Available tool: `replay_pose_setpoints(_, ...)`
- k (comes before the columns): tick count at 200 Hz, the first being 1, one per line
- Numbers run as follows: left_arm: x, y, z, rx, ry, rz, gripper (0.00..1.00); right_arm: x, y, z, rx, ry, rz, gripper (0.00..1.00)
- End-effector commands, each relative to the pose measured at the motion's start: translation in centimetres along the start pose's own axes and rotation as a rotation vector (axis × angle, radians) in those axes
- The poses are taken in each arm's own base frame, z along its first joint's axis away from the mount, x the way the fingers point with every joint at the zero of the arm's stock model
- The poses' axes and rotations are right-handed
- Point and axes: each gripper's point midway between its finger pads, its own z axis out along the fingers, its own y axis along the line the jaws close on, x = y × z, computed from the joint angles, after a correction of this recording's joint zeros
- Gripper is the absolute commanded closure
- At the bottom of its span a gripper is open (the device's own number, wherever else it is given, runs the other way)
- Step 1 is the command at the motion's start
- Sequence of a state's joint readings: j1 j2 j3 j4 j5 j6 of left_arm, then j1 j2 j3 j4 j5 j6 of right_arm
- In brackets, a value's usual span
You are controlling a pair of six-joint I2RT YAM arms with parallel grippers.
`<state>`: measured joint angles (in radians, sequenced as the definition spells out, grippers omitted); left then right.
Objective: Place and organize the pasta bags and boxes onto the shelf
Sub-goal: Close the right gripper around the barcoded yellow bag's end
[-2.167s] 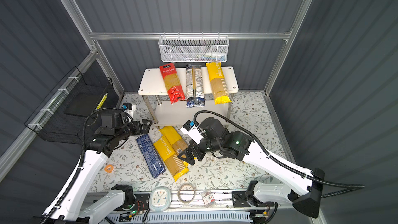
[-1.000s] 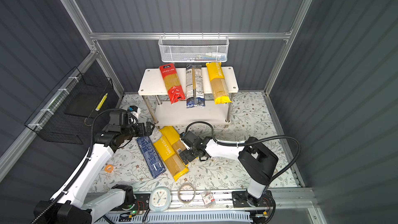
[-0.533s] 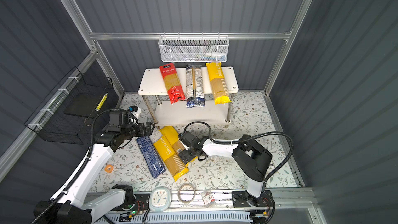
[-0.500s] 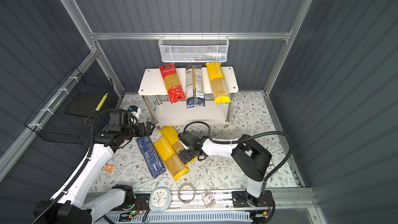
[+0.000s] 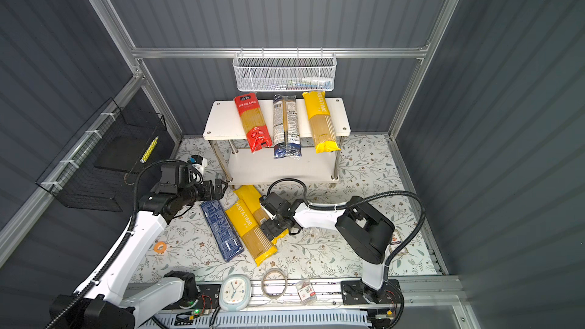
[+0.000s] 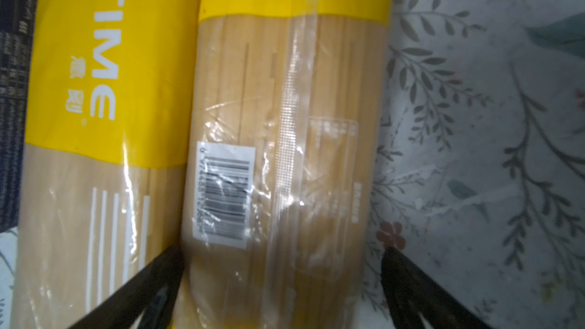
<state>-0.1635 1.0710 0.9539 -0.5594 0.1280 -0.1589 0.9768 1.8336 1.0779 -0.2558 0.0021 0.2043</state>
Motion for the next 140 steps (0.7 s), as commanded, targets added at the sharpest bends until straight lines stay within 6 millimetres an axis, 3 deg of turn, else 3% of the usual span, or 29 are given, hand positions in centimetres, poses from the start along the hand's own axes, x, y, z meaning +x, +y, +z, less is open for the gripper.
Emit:
replay_pose_setpoints(1, 0.2, -0.2, -0.3, 0.015, 0.001, 0.015, 0.00, 0.5, 0.7, 0.8, 0.003, 0.036, -0.028, 0.02)
replay_pose_setpoints(20, 0.2, -0.2, -0.3, 0.015, 0.001, 0.014, 0.00, 1.0, 0.8, 1.4, 0.005, 0.055, -0.019, 0.02)
replay_pose_setpoints(81, 0.2, -0.2, -0.1, 0.019, 0.006, 0.012, 0.00, 3.8, -1.6, 1.7, 0.082, 0.127, 0.028, 0.03)
replay_pose_setpoints(140, 0.2, -0.3, -0.1, 0.021, 0.006, 0.012, 0.00, 6.7, -4.0, -0.1, 0.130, 0.170, 0.027, 0.03)
